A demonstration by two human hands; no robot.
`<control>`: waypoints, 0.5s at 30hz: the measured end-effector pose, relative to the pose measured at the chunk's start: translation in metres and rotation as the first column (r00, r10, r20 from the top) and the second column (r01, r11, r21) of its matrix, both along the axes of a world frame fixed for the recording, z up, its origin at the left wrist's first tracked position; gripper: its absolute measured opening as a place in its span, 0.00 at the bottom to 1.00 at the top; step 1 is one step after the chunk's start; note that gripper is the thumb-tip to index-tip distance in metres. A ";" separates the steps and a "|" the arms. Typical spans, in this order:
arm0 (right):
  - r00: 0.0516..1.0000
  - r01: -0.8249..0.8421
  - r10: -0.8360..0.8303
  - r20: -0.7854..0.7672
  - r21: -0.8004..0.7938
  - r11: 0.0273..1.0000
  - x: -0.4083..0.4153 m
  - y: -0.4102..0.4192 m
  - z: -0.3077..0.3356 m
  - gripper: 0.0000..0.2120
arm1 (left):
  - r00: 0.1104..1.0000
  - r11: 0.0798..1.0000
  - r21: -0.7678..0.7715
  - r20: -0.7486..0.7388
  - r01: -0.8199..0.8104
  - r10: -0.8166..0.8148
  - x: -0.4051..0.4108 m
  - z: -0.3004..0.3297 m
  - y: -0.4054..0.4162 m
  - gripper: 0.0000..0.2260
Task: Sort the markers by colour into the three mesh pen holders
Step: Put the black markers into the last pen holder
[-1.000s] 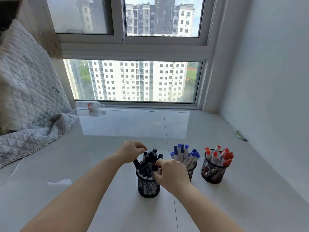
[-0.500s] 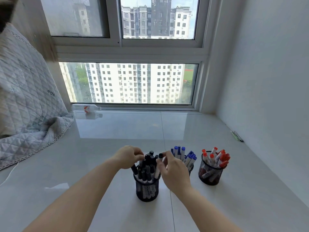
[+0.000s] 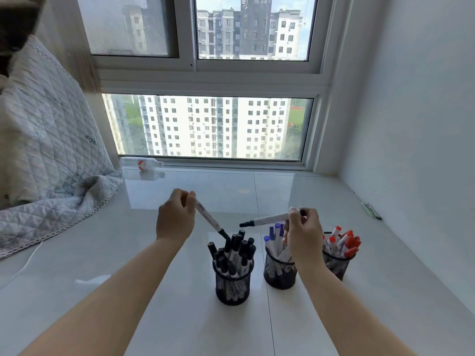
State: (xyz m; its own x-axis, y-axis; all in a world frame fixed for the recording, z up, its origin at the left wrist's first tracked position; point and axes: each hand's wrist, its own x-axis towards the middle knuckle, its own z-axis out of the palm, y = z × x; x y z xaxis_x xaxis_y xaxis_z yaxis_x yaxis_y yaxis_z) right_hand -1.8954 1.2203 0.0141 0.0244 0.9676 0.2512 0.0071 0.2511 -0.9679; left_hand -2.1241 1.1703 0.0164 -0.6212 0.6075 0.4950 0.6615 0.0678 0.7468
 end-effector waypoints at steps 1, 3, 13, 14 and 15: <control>0.997 -0.013 0.008 -0.079 -0.062 0.998 0.000 -0.001 0.001 0.04 | 0.998 0.999 0.025 0.048 -0.046 0.045 -0.002 -0.001 -0.001 0.12; 0.976 -0.080 0.042 -0.215 -0.174 0.982 -0.001 -0.003 0.002 0.04 | 0.969 0.991 0.039 0.216 -0.129 0.118 -0.006 -0.003 -0.001 0.13; 0.858 -0.409 0.256 -0.445 -0.290 0.865 -0.012 -0.013 -0.001 0.09 | 0.195 0.945 0.328 0.927 -0.005 -0.320 -0.002 -0.017 -0.015 0.06; 0.883 -0.389 0.271 -0.382 -0.275 0.879 -0.012 -0.014 -0.002 0.10 | 0.174 0.939 0.342 0.924 0.026 -0.341 0.001 -0.018 -0.015 0.05; 0.910 -0.362 0.281 -0.305 -0.255 0.897 -0.012 -0.015 -0.004 0.10 | 0.166 0.935 0.350 0.920 0.062 -0.355 0.005 -0.019 -0.015 0.05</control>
